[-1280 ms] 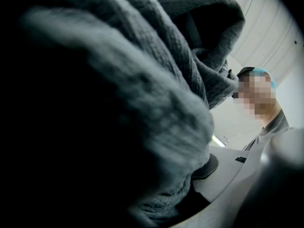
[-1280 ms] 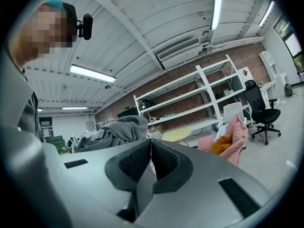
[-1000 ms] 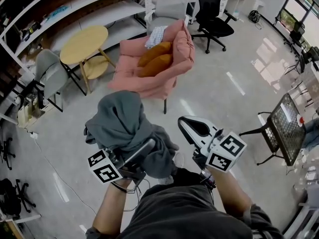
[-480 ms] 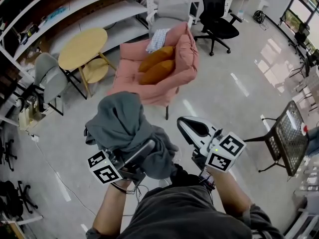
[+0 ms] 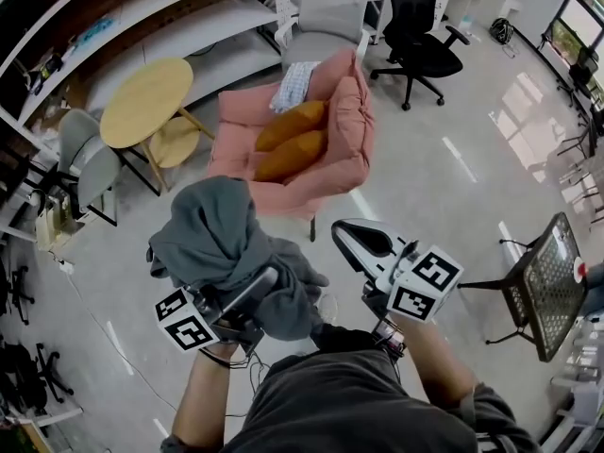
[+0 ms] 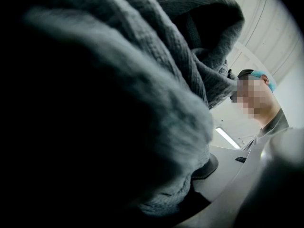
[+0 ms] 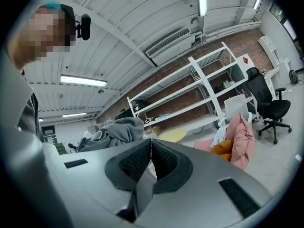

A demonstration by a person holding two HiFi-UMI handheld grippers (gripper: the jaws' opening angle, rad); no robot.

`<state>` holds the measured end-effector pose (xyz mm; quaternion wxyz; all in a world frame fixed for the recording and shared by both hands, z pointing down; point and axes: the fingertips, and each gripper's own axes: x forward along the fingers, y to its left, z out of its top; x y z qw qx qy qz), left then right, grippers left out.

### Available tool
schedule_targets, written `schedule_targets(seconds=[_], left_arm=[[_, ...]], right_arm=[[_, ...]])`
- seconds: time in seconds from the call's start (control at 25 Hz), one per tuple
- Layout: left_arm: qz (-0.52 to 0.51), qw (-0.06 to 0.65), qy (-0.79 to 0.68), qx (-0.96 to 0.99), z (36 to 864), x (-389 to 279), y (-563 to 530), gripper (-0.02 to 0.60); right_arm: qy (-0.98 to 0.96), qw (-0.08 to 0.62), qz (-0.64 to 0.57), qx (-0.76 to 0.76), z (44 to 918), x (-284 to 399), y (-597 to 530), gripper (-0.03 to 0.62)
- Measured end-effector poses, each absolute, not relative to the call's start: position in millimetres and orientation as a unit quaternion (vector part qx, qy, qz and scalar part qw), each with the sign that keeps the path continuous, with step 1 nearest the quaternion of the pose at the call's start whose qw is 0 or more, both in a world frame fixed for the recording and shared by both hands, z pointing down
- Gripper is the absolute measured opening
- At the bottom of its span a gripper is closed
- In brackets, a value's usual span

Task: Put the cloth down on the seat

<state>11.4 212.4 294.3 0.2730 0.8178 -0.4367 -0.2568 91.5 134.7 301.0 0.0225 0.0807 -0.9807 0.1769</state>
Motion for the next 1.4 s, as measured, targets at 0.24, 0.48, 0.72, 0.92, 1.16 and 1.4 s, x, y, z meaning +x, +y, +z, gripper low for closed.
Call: schedule_targets(seconds=[0.24, 0.48, 0.72, 0.92, 1.16, 1.4], left_arm=[[-0.250, 0.267, -0.451, 0.814, 292.0, 1.6, 146.9, 0.308], [-0.238, 0.266, -0.453, 0.817, 292.9, 2.6, 101.3, 0.308], [-0.232, 0.266, -0.443, 0.824, 294.6, 0.8, 59.5, 0.308], [-0.234, 0.266, -0.427, 0.832, 301.7, 0.1, 31.2, 0.307], [-0.233, 0.278, -0.416, 0.834, 314.6, -21.9, -6.9, 0.307], [-0.226, 0.295, -0.396, 0.840, 324.0, -59.2, -57.0, 0.307]], right_arm=[[-0.982, 0.020, 0.176, 0.069, 299.7, 80.8, 64.4, 0.014], [-0.981, 0.012, 0.180, 0.064, 301.8, 79.9, 20.0, 0.014], [-0.981, 0.002, 0.178, 0.072, 299.9, 76.3, -16.3, 0.014], [-0.981, 0.001, 0.174, 0.084, 306.1, 72.7, -40.9, 0.014], [-0.980, 0.012, 0.177, 0.095, 317.4, 51.0, -72.4, 0.014], [-0.976, 0.020, 0.185, 0.114, 326.1, 11.0, -117.7, 0.014]])
